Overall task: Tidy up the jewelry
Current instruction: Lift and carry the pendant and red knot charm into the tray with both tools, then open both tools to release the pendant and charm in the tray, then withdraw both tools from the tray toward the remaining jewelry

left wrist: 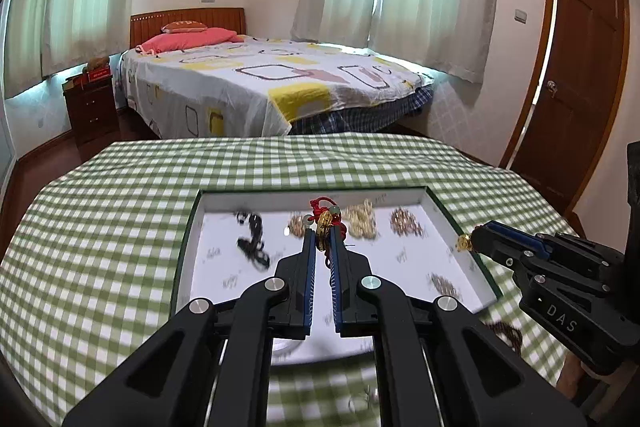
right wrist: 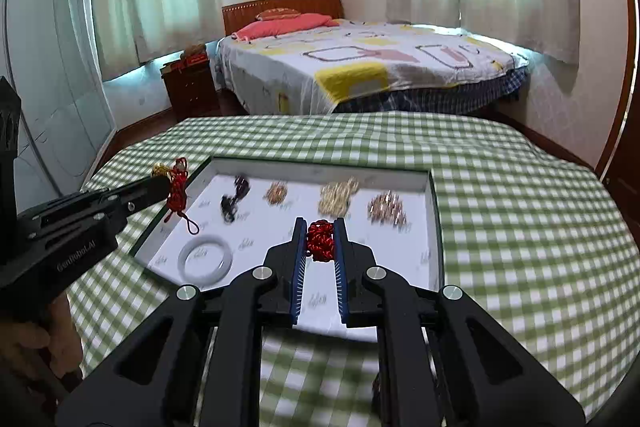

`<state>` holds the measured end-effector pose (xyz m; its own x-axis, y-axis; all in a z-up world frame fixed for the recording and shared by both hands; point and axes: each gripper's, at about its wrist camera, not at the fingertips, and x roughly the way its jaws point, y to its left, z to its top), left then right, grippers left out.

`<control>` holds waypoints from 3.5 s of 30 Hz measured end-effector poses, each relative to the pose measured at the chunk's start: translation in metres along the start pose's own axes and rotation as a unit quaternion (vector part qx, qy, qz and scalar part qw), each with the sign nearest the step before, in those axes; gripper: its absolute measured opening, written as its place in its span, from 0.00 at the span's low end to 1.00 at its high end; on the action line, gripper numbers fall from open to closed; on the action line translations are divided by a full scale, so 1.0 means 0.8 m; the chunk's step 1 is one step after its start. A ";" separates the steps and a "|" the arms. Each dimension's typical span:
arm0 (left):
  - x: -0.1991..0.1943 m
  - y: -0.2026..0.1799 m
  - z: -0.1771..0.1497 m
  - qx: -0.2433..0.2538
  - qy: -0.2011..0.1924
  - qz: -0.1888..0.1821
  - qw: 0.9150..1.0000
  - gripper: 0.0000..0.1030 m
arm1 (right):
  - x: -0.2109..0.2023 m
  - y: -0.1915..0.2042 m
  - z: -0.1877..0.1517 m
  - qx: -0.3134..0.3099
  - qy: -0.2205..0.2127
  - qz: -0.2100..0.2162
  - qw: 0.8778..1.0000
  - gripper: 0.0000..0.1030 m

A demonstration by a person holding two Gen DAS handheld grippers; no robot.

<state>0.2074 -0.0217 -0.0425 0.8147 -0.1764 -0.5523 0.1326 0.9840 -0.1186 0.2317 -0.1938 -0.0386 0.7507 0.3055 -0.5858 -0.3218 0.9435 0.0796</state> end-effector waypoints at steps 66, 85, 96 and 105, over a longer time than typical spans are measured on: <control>0.116 -0.006 -0.017 -0.011 0.100 0.048 0.994 0.60 | 0.107 -0.034 -0.012 0.007 0.084 -0.020 0.996 0.47; 0.025 -0.008 -0.034 -0.025 0.057 0.052 0.997 0.69 | 0.019 -0.032 -0.038 0.024 0.063 -0.034 0.997 0.47; -0.014 -0.016 -0.075 -0.028 0.057 0.057 0.996 0.69 | -0.026 -0.033 -0.083 0.030 0.069 -0.052 0.996 0.47; -0.032 -0.012 -0.113 -0.032 0.076 0.063 0.995 0.69 | -0.036 -0.046 -0.123 0.046 0.093 -0.062 0.993 0.47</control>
<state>0.1343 -0.0288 -0.1017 0.7266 -0.0573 -0.6847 -0.0060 0.9959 -0.0897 0.1649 -0.2498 -0.1037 0.6589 0.1661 -0.7337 -0.1731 0.9826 0.0670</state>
